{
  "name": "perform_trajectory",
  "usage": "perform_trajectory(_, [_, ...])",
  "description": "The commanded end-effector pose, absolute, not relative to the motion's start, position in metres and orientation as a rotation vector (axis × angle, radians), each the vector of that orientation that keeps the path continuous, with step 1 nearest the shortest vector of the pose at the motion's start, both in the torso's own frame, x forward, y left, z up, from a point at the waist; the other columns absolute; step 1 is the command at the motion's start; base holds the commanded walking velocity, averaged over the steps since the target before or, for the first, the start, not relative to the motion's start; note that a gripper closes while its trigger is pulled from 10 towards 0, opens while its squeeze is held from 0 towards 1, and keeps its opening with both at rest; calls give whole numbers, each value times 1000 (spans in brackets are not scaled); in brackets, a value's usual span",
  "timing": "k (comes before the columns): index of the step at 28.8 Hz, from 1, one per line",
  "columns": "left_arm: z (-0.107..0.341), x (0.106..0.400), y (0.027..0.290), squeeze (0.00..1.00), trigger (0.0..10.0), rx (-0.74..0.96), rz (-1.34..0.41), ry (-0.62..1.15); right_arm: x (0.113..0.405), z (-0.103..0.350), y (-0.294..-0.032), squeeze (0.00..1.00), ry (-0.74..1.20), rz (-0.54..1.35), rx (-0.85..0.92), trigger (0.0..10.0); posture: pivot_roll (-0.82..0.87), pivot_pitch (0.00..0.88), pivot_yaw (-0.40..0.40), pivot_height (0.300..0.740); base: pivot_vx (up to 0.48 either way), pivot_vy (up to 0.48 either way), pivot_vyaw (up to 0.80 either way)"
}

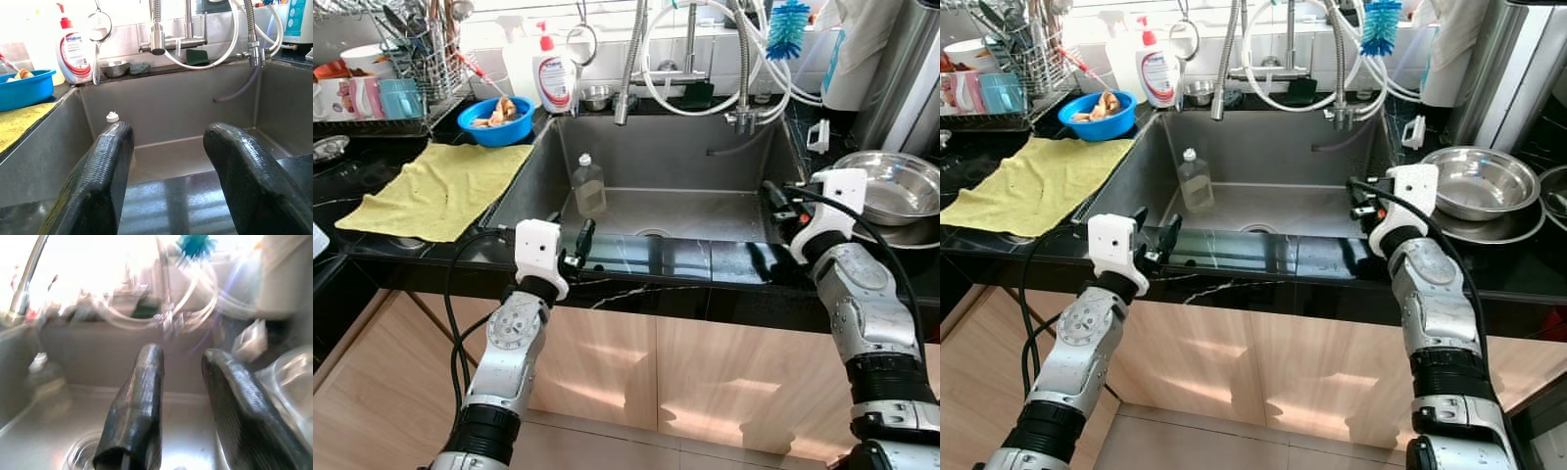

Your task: Kitchen organization

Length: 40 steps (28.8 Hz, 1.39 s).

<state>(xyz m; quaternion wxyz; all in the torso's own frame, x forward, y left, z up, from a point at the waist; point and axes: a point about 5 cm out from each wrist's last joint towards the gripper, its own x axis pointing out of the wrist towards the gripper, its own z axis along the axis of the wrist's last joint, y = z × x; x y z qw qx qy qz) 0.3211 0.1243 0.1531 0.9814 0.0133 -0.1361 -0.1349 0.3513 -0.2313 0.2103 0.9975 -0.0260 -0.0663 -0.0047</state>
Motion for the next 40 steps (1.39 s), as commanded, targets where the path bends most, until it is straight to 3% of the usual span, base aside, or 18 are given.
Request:
perform_trajectory(1, [150,322,129,0,10000,40,-260,-257,343,238,-238,0,-243,-83,-43,10000,-138,0,87,740,0,0,0])
perform_trajectory(7, [149,322,129,0,10000,41,-269,-254,326,250,-253,8,-297,-192,-26,10000,-150,0,94,740,0,0,0])
perform_trajectory(8, [149,322,127,0,10000,40,-274,-254,321,249,-260,1000,-281,-246,3,10000,-154,0,96,740,0,0,0])
perform_trajectory(14, [150,323,125,0,10000,37,-286,-256,304,238,-285,1000,-236,-453,103,10000,-159,0,103,740,0,0,0])
perform_trajectory(15, [149,322,124,0,10000,38,-293,-255,303,230,-291,161,-187,-481,133,10000,-159,0,103,740,0,0,0])
perform_trajectory(16, [149,322,124,0,10000,39,-295,-254,303,228,-292,0,-174,-492,141,10000,-154,0,103,740,0,0,0])
perform_trajectory(27, [150,321,124,0,10000,41,-300,-258,307,217,-303,0,-98,-549,279,10000,-148,0,102,740,0,0,0])
perform_trajectory(40, [151,322,124,0,10000,41,-292,-257,316,219,-297,0,-86,-519,235,10000,-142,0,97,740,0,0,0])
